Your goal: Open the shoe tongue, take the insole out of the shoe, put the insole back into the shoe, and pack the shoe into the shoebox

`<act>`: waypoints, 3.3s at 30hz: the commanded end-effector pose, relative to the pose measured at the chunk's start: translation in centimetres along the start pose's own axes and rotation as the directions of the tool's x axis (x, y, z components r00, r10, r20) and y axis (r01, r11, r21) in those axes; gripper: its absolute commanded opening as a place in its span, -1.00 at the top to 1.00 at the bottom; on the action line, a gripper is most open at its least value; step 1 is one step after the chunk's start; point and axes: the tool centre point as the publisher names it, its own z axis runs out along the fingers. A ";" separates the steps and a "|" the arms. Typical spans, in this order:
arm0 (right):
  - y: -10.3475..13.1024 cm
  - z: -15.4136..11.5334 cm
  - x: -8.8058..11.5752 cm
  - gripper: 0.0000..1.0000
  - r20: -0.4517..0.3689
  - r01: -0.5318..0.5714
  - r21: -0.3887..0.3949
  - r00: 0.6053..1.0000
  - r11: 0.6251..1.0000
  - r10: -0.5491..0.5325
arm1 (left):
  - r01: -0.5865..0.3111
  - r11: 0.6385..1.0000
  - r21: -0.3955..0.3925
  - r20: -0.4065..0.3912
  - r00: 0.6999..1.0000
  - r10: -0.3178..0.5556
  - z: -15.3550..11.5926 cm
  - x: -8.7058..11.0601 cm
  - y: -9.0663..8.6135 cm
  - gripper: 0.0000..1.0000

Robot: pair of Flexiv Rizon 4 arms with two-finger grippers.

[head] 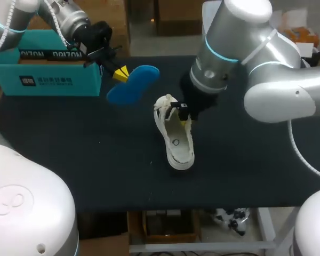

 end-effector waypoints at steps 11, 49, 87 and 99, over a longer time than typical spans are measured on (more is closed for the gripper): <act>1.4 2.1 -1.6 1.00 -0.030 -0.051 0.009 0.998 0.999 0.051 | 0.020 1.000 0.022 -0.129 0.991 -0.017 -0.7 -0.6 1.1 1.00; -3.9 -5.3 -3.5 -1.00 -0.200 0.001 -0.109 0.980 0.994 -0.023 | -0.015 0.967 0.255 -0.228 0.971 0.075 3.4 3.0 -4.2 1.00; -3.6 -7.2 -3.1 -1.00 -0.345 -0.352 0.286 0.830 0.891 0.438 | -0.141 0.936 0.322 -0.212 0.953 0.216 6.4 7.2 -7.8 1.00; -3.8 -7.2 -2.6 -1.00 -0.348 -0.372 0.393 0.786 0.841 0.510 | -0.197 0.894 0.403 -0.215 0.929 0.301 8.1 7.1 -9.7 1.00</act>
